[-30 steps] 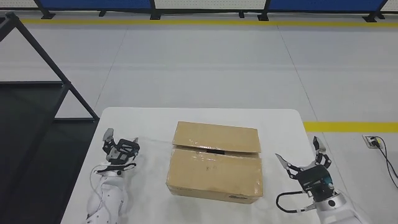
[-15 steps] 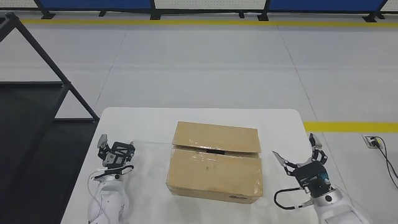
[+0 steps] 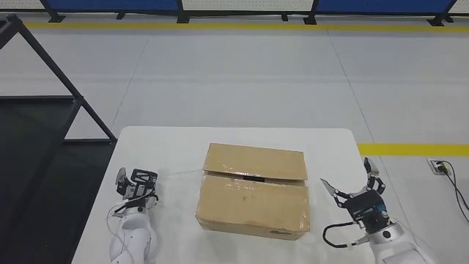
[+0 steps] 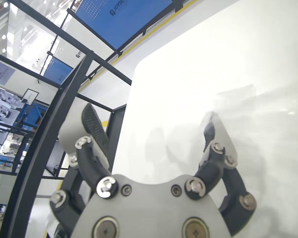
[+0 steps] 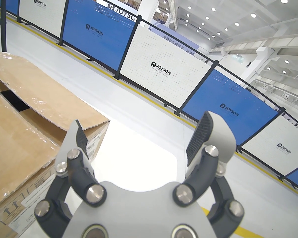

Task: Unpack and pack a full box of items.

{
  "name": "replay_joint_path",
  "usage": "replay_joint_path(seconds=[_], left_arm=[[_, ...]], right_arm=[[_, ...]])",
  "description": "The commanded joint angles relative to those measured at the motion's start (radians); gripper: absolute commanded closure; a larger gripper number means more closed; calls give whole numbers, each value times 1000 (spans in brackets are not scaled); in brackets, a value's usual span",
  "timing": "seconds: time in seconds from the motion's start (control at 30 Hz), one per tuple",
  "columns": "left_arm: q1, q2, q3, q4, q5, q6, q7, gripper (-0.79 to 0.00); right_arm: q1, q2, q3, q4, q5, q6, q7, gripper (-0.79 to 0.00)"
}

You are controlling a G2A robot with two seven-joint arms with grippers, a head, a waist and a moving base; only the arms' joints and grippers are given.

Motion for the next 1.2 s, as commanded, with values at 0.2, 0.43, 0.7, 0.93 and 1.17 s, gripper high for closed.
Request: replay_joint_path(seconds=[0.2, 0.43, 0.7, 0.93, 1.17], left_arm=[[-1, -5, -15, 6, -26, 57, -17, -785], [36, -12, -1, -32, -20, 73, -55, -785], [72, -20, -4, -80, -28, 151, -48, -785], [107, -30, -26, -173, -50, 317, 11, -785], [149, -35, -61, -292, -49, 394, 29, -785]], right_arm=[[9, -1, -8, 4, -3, -4, -1, -785], [6, -1, -7, 3, -2, -2, -2, -785], [18, -1, -14, 10, -5, -10, -4, -785], [29, -1, -21, 16, -8, -20, -5, -785], [37, -1, -28, 16, -12, -27, -10, -785]])
